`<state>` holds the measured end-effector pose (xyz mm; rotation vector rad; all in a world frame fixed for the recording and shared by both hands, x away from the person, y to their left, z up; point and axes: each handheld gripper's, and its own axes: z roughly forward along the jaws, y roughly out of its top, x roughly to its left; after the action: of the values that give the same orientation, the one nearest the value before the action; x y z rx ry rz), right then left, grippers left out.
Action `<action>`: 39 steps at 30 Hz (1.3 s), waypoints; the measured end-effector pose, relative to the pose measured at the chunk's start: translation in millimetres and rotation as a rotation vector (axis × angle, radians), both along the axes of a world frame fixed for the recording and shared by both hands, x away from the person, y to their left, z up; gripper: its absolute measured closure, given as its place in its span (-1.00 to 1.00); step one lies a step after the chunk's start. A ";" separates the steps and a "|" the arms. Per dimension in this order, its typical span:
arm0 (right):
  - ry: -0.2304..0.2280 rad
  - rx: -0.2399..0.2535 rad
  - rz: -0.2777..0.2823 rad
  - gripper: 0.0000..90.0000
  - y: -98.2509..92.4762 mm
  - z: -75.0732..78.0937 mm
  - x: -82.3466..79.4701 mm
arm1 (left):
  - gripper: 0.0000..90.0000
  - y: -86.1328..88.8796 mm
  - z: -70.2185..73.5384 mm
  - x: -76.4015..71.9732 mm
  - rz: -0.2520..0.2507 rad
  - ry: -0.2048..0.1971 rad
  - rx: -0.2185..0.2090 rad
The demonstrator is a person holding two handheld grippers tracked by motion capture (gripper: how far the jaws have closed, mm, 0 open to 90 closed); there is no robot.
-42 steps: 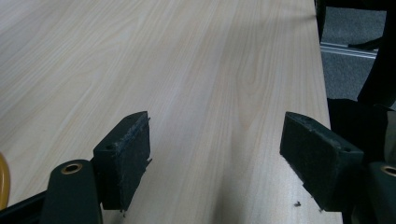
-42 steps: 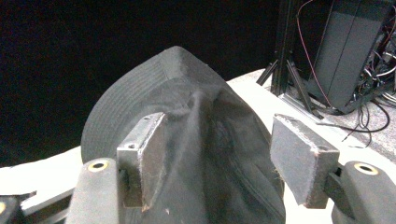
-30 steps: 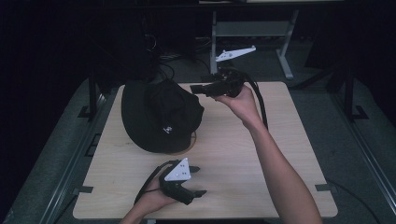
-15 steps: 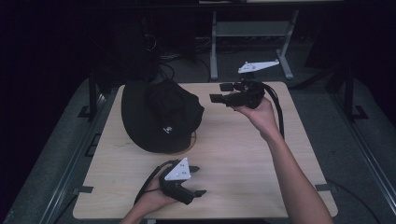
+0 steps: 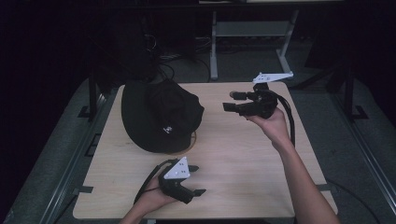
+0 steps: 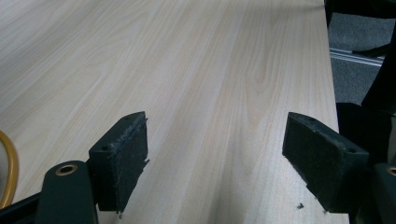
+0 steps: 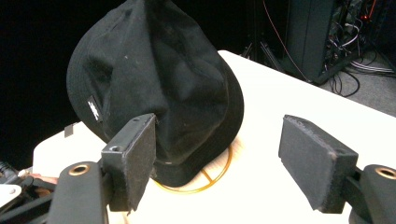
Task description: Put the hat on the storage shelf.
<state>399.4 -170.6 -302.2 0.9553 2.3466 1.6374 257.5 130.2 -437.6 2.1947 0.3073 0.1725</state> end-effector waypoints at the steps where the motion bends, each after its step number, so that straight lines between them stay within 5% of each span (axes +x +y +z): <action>1: 0.001 0.001 -0.002 -0.42 -2.9 -1.5 -1.7 | -0.52 -0.1 0.0 -0.1 0.000 0.001 0.000; 39: 0.061 -0.009 -0.041 -0.53 -53.7 -52.7 -40.8 | -0.55 -1.7 -1.6 2.9 0.002 0.025 -0.010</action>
<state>358.6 -224.3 -354.9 1.0590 2.3541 1.6030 260.4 128.5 -439.2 2.1881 0.3236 0.1437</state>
